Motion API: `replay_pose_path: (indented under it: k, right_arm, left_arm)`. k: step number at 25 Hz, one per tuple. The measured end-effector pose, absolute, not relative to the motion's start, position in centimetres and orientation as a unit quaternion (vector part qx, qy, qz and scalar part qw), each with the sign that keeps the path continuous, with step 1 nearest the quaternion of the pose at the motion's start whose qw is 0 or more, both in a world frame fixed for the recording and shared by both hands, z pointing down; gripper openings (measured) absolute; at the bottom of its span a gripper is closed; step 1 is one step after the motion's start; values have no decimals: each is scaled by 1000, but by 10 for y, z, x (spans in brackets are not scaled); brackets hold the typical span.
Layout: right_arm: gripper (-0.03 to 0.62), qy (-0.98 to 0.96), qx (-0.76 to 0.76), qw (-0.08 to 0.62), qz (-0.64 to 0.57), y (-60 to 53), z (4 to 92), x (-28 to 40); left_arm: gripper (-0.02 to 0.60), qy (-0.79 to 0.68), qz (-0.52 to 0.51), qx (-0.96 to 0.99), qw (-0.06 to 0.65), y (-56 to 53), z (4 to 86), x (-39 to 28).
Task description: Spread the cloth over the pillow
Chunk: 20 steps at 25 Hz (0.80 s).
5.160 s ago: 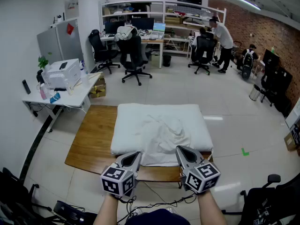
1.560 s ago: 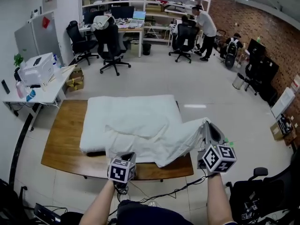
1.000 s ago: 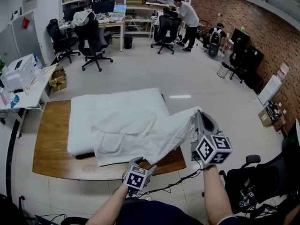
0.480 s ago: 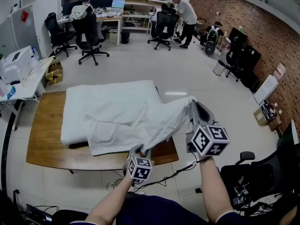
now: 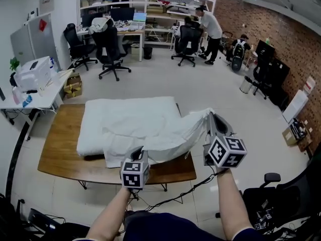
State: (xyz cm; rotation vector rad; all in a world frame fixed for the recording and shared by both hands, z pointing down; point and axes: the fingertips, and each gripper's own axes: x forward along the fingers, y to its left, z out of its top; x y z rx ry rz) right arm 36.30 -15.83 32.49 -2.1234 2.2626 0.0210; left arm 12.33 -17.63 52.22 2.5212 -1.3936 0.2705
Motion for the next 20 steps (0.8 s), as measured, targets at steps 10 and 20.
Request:
replay_pose_path:
  k: [10, 20]
  right_arm:
    - [23, 732, -678, 14, 61, -177, 274, 371]
    - [23, 734, -663, 23, 143, -199, 167, 363]
  left_arm:
    - [14, -546, 27, 837, -3, -240, 329, 32]
    - [14, -529, -39, 847, -42, -269, 167, 6]
